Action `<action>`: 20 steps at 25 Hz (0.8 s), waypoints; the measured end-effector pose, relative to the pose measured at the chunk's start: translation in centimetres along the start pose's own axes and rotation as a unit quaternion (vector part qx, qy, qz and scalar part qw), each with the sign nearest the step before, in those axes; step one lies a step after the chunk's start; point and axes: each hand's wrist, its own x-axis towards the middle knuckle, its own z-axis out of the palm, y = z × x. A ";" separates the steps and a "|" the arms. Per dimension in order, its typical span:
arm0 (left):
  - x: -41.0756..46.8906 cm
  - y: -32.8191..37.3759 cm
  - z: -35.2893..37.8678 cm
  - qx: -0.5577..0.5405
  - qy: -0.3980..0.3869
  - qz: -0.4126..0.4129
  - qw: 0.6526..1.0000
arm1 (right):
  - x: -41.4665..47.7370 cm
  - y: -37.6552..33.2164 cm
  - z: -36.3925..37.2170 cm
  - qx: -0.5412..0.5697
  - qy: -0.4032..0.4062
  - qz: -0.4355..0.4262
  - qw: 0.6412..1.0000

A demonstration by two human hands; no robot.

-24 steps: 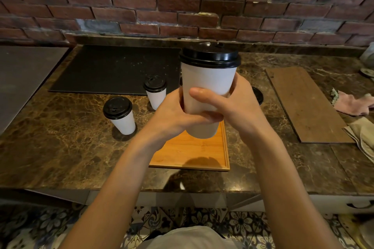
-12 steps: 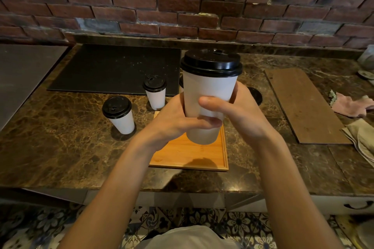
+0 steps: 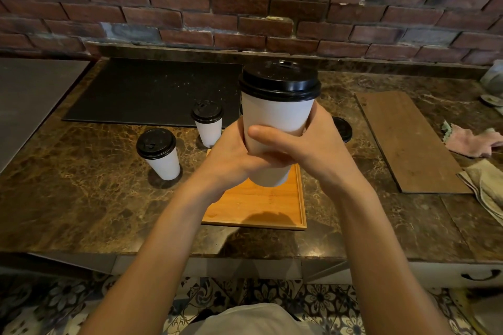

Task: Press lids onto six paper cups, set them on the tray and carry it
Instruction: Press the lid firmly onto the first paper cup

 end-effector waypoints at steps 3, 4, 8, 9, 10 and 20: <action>0.1 -0.2 0.2 0.011 0.024 0.007 1.000 | -0.1 0.0 0.7 -0.007 0.036 -0.002 0.999; 0.2 -0.2 0.3 0.009 0.028 0.013 1.000 | -0.1 0.1 0.9 -0.013 0.049 -0.005 0.999; 0.1 -0.2 0.5 0.007 0.031 0.029 0.999 | -0.2 0.5 1.9 -0.025 0.093 -0.009 0.995; 0.0 -0.2 0.4 0.004 0.029 0.031 0.999 | -0.2 0.4 2.0 -0.022 0.095 -0.008 0.995; 0.1 -0.2 0.3 0.003 0.025 0.034 0.999 | -0.2 0.4 1.9 -0.020 0.092 -0.007 0.996; 0.1 0.6 -0.3 -0.030 -0.054 0.033 0.998 | -0.3 -0.3 0.1 0.078 -0.007 0.011 0.997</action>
